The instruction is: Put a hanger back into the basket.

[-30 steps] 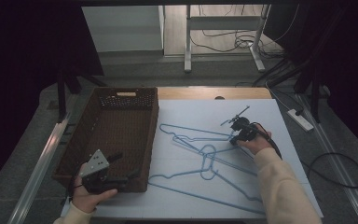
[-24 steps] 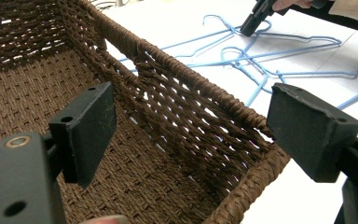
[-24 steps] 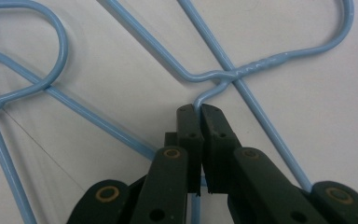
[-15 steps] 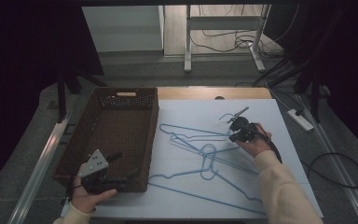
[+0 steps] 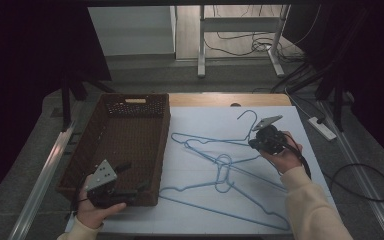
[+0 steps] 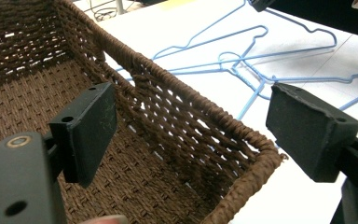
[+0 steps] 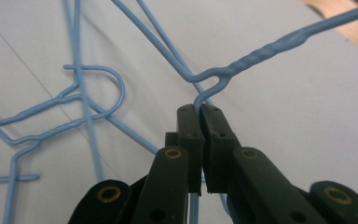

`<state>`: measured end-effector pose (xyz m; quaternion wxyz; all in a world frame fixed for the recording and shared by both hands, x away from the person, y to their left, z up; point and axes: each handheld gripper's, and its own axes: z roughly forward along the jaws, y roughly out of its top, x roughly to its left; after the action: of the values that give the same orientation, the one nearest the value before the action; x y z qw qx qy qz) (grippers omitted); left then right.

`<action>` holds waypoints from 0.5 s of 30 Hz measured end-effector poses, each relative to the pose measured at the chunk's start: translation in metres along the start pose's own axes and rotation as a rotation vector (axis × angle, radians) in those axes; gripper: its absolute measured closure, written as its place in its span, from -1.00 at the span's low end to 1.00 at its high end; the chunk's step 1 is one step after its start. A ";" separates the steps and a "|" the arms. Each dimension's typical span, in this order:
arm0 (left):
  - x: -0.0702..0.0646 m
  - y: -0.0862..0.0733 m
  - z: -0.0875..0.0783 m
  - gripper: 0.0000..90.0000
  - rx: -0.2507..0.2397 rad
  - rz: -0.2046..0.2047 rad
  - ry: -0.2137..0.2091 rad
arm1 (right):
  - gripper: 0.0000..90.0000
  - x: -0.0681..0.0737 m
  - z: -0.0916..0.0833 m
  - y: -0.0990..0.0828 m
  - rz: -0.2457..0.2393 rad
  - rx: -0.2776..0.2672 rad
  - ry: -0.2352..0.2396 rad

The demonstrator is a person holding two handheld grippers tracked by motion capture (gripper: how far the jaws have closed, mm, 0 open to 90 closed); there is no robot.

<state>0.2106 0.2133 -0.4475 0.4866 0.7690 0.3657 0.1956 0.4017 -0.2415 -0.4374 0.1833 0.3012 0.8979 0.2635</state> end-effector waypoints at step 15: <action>-0.007 0.011 0.005 -0.62 0.007 0.023 -0.001 | 0.95 0.007 -0.033 -0.004 -0.029 -0.109 0.016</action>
<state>0.2137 0.2023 -0.4392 0.4817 0.7751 0.3571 0.1994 0.3790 -0.2516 -0.4144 0.1961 0.2755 0.8879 0.3118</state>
